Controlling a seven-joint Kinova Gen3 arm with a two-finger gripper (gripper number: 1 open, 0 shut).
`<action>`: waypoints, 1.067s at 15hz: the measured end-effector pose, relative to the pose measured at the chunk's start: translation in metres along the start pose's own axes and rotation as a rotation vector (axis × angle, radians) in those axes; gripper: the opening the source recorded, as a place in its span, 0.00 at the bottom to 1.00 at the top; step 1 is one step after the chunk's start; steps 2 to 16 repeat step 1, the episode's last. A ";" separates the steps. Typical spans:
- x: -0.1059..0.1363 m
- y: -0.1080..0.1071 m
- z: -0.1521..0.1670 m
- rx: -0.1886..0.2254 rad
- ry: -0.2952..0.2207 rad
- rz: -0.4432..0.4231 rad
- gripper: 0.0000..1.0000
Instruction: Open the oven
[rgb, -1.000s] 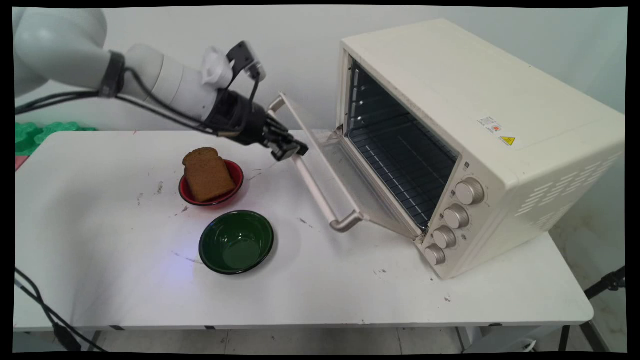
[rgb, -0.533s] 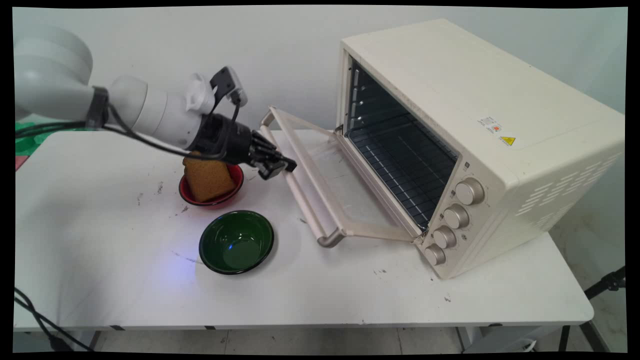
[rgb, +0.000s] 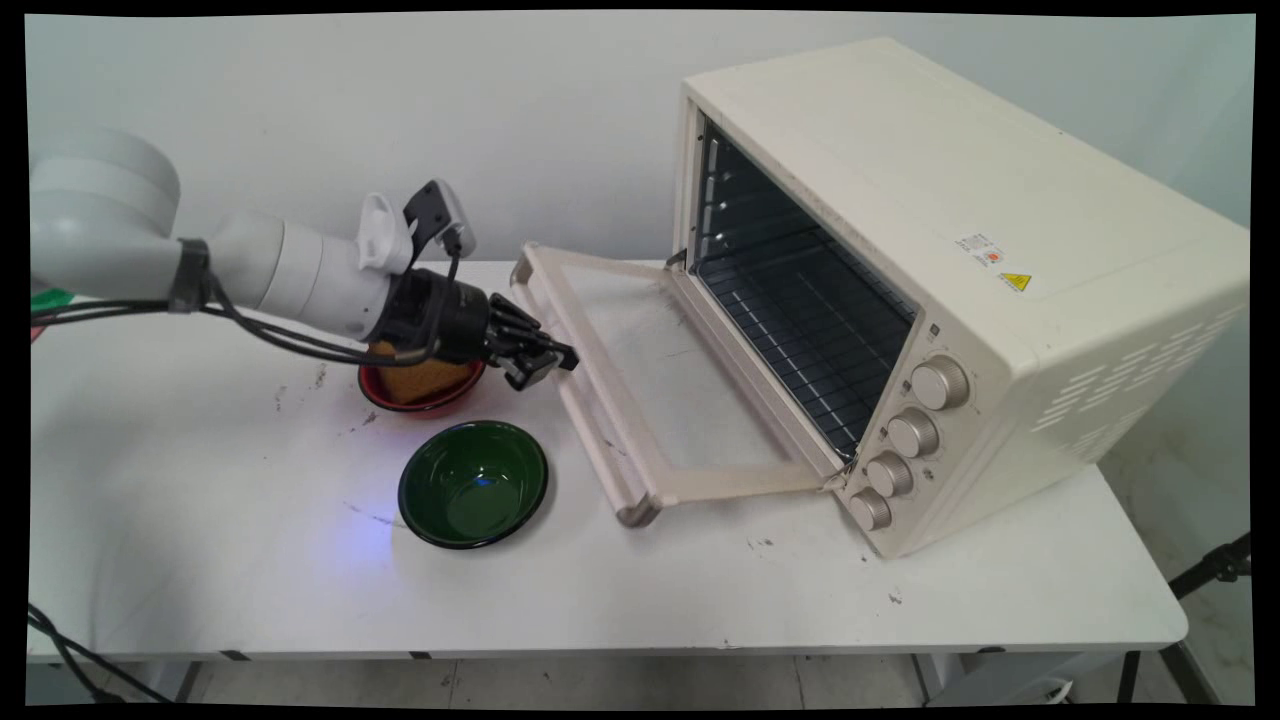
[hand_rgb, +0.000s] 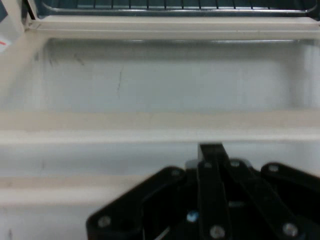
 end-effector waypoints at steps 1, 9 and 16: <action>-0.003 0.000 0.000 -0.001 0.002 0.000 0.00; -0.003 0.000 0.000 -0.001 0.002 0.000 0.00; -0.003 0.000 0.000 -0.001 0.002 0.000 0.00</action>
